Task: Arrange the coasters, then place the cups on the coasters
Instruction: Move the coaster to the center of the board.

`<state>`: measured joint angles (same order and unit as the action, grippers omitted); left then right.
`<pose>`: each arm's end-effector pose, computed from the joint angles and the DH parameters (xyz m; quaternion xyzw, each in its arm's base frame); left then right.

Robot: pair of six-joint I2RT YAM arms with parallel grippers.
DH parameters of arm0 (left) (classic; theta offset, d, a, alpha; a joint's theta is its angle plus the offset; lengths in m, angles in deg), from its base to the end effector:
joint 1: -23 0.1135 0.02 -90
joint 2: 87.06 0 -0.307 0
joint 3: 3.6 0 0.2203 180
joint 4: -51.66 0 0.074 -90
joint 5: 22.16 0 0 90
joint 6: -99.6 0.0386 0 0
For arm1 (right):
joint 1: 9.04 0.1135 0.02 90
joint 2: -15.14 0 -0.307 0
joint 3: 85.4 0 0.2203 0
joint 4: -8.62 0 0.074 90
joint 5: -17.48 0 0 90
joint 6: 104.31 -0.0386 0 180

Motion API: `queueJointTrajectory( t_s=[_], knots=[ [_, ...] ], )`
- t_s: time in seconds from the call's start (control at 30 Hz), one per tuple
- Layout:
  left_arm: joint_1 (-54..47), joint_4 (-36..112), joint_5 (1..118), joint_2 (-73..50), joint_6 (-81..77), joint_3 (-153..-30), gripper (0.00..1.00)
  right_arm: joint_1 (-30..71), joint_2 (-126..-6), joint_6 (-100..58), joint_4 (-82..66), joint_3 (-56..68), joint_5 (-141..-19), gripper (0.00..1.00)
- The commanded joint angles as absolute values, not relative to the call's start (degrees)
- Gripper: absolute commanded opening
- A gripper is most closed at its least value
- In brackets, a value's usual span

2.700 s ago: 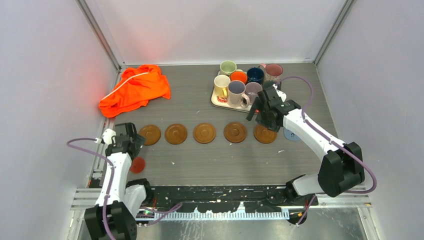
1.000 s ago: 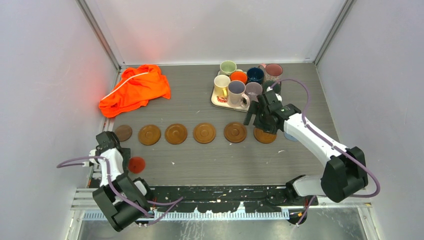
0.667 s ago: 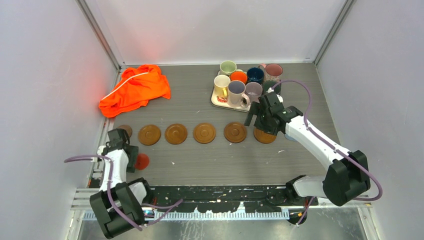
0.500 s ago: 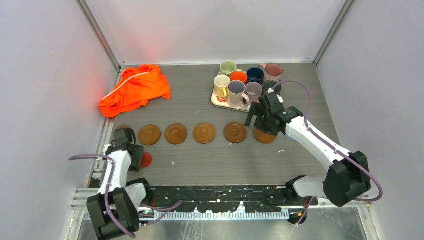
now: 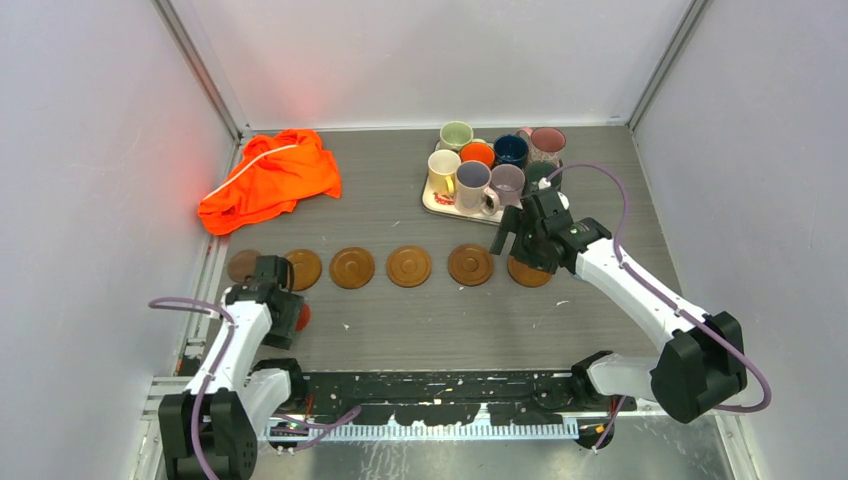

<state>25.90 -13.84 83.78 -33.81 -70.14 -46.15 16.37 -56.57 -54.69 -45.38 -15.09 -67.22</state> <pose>0.0787 0.0146 0.2107 -0.6617 0.7274 0.0339 0.1788 0.1892 0.0859 0.3071 0.1379 0.9438 0.1243 0.2734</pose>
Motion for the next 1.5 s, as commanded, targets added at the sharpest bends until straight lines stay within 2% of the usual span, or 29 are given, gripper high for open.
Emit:
queueJointTrajectory(
  t_s=[0.0, 0.17, 0.43, 0.67, 1.13, 1.47],
  knots=[
    [25.7, -20.5, 92.1, -32.3, -68.8, -52.6, 0.69, 16.7, -54.1, -54.4, -44.3, -15.5, -67.3, 1.0],
    [27.3, -19.5, 95.1, -27.9, -65.6, -56.3, 0.79, 16.7, -53.9, -54.6, -44.3, -15.6, -67.4, 1.0],
    [34.5, -11.0, 89.8, -20.5, -58.3, -56.4, 0.84, 16.7, -54.2, -54.2, -44.3, -15.5, -67.7, 1.0],
    [35.1, -7.9, 88.1, -16.5, -57.1, -56.2, 0.89, 16.7, -54.6, -54.0, -43.9, -15.7, -67.7, 1.0],
    [35.3, -6.0, 88.4, -13.1, -58.2, -56.5, 0.9, 16.6, -56.5, -53.6, -43.1, -15.7, -68.5, 1.0],
    [34.2, -7.1, 85.5, -14.6, -60.9, -52.5, 0.77, 16.7, -57.3, -53.4, -42.5, -15.6, -69.0, 1.0]
  ],
)
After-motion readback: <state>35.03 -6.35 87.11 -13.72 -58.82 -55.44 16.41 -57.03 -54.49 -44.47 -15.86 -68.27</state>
